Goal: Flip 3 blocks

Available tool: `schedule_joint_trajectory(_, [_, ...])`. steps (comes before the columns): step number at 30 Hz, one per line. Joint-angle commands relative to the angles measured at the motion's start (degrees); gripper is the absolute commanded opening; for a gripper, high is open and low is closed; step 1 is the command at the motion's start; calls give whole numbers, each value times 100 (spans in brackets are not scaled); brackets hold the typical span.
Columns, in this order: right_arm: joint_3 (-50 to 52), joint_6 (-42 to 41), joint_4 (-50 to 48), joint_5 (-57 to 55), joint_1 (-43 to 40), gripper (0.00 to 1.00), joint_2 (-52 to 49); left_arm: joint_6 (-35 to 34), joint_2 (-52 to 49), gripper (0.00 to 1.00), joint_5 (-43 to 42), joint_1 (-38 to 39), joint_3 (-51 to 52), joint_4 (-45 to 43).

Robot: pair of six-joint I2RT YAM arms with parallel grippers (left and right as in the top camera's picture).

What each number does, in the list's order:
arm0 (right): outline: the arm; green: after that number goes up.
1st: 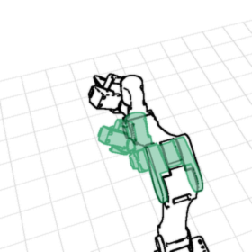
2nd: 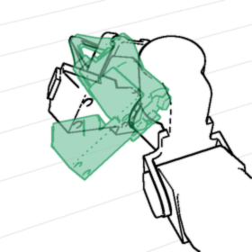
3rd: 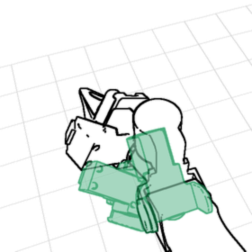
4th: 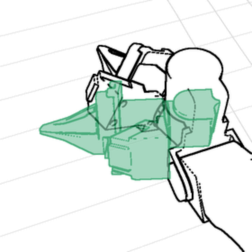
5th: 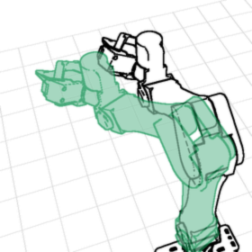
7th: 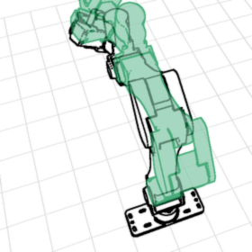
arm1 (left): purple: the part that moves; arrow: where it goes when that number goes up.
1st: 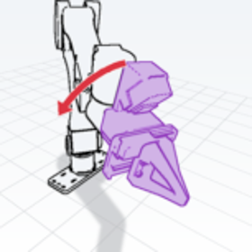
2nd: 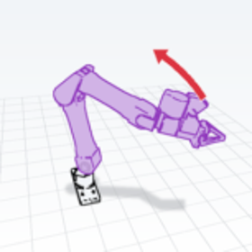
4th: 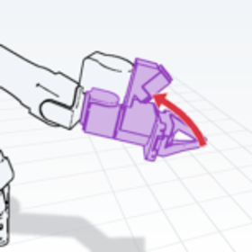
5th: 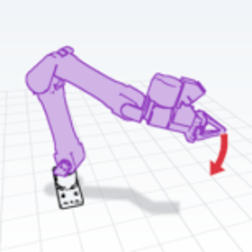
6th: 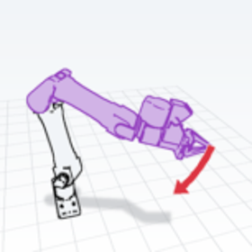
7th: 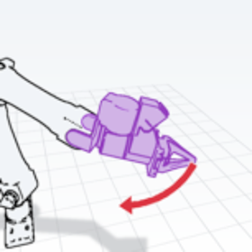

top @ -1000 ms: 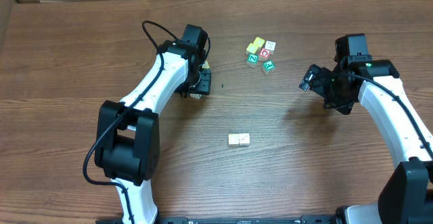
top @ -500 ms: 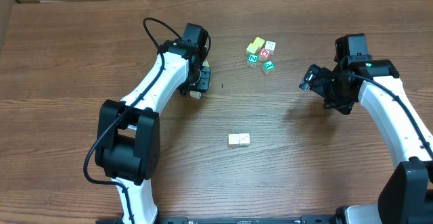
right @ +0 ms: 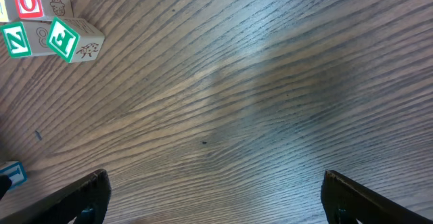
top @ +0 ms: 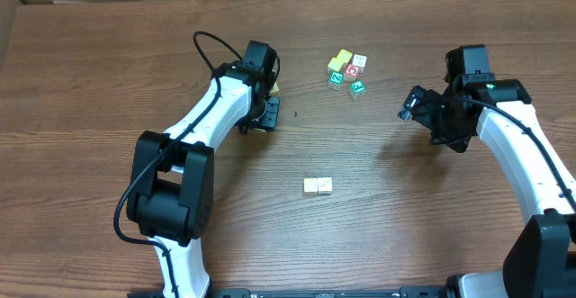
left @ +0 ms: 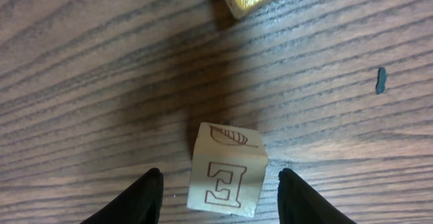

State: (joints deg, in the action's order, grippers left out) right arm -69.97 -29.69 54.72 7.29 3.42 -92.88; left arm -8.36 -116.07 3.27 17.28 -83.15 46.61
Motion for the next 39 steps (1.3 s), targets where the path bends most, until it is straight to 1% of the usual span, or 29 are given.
schedule_joint_trajectory(1, [-87,61,-17,31,-17,100,-11,107,-87,48,-15,35,48,-94])
schedule_joint_trajectory(4, [-87,61,-17,31,-17,100,-11,98,-87,38,-83,39,50,-149])
schedule_joint_trajectory(7, [-87,59,-17,31,-17,100,-11,107,-87,39,-201,39,50,-160])
schedule_joint_trajectory(10, [-87,59,-17,31,-17,100,-11,111,-87,41,-4,39,52,-118])
schedule_joint_trajectory(13, [-87,59,-17,31,-17,100,-11,114,-87,42,2,39,55,-92])
schedule_joint_trajectory(19, [-87,59,-17,31,-17,100,-11,131,-87,38,-4,31,275,-225])
schedule_joint_trajectory(28, [-87,59,-17,31,-17,100,-11,302,-85,32,-13,31,175,-245])
schedule_joint_trajectory(32, [-87,59,-17,31,-17,100,-11,470,-85,32,-9,31,155,-273])
schedule_joint_trajectory(35, [-87,61,-17,31,-17,100,-11,522,-85,38,-9,31,155,-337])
schedule_joint_trajectory(39, [-87,61,-17,31,-17,100,-11,520,-85,38,-11,33,155,-452])
